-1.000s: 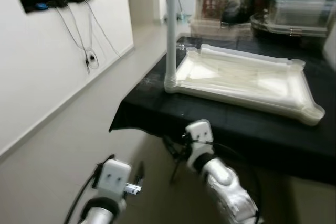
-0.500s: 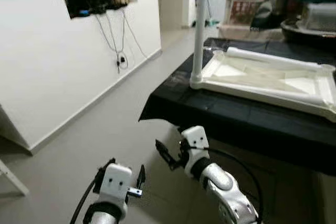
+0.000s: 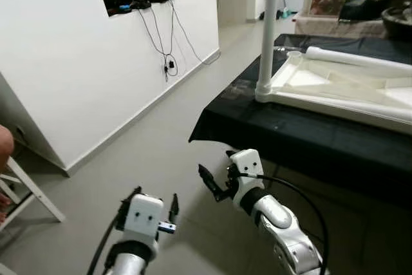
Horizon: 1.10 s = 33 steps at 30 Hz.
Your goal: Building children table
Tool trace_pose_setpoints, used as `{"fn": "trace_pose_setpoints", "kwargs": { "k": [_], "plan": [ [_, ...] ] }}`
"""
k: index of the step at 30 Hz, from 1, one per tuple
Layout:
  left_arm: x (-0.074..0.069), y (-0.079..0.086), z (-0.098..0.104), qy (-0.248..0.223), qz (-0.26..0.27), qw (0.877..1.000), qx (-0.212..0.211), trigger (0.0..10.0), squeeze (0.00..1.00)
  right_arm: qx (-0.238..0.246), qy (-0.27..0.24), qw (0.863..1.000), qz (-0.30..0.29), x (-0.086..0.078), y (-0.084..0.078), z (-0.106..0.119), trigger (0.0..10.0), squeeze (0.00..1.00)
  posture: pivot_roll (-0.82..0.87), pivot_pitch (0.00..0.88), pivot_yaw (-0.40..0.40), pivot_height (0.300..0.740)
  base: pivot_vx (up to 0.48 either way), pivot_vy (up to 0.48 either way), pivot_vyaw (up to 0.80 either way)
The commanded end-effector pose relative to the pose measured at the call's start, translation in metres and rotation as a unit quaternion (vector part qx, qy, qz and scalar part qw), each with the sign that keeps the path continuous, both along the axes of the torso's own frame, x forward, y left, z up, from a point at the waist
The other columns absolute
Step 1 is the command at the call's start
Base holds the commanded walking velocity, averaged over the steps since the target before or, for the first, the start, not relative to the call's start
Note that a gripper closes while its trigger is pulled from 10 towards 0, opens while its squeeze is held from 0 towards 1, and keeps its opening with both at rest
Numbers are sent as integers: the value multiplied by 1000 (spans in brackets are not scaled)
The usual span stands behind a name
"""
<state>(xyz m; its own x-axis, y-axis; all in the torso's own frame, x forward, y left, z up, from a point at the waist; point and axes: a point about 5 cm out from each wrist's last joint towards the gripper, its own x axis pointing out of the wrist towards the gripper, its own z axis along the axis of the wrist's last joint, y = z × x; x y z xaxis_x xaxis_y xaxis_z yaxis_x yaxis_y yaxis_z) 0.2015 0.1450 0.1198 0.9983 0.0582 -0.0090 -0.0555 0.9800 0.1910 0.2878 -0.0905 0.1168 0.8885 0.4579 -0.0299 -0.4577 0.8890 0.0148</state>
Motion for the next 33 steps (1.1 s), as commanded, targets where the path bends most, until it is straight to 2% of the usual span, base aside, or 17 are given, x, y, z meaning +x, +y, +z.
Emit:
{"fn": "trace_pose_setpoints", "kwargs": {
  "k": [1,7,13,18,25,33],
  "plan": [
    [0,13,5,-10,36,999,23,10000,0,7,-4,1000,-5,3,0,1,10000,0,36,0,32,740,0,0,0],
    [3,20,6,-14,47,998,30,10000,0,4,-16,1000,-21,9,-6,6,10000,0,32,0,26,740,0,0,0],
    [3,18,6,-14,44,999,24,10000,0,8,-15,999,-32,9,-7,6,10000,0,32,0,23,740,0,0,-454],
    [3,15,5,-10,46,999,17,10000,0,2,-13,999,-32,6,-6,3,10000,0,33,0,25,740,0,0,0],
    [4,14,4,-8,45,999,16,10000,0,-5,-17,999,-42,1,-4,1,10000,0,33,0,27,740,0,0,-800],
    [7,14,7,-15,47,999,15,10000,0,-4,-23,997,-80,9,-11,5,10000,0,31,0,24,740,0,0,-800]
  ]
}}
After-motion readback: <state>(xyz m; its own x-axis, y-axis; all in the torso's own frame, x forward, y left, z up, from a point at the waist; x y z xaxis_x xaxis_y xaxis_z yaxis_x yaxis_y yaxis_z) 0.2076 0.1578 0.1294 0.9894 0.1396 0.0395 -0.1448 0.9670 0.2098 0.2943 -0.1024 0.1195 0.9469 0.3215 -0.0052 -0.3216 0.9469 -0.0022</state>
